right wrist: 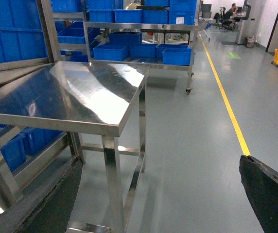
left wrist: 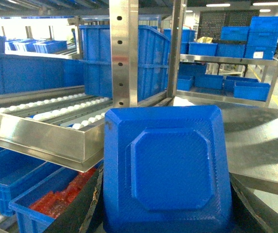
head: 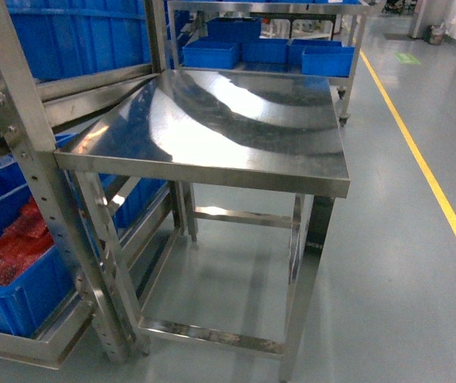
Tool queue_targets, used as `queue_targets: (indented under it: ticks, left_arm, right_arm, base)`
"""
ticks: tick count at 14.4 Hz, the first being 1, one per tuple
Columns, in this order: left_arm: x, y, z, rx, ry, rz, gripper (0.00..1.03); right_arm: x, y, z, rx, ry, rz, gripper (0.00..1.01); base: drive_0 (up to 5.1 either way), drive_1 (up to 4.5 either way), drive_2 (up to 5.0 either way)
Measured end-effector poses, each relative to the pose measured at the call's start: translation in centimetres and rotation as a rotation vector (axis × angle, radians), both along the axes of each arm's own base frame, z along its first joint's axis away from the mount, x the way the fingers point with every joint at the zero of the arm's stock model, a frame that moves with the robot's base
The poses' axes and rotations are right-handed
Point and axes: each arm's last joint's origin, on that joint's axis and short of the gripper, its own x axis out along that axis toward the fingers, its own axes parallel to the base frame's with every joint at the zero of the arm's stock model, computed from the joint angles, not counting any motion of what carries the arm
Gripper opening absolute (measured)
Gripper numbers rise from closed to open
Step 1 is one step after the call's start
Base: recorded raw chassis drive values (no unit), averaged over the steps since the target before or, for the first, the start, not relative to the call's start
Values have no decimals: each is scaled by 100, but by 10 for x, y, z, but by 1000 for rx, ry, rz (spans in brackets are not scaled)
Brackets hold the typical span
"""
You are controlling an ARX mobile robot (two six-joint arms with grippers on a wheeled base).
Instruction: Pick blue part to blue bin on bottom shelf
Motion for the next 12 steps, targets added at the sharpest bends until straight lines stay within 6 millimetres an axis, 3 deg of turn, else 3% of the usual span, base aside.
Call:
queue_targets:
  ticks: [10,12]
  left_arm:
    - [0,-1,0,1,3,-7,44]
    - [0,-1,0,1,2,-9,44]
  right_arm:
    - [0,0,0,0,0,0,98]
    - [0,0,0,0,-1,-2,98]
  base:
    - [-16,-16,-16]
    - [-464,356,165]
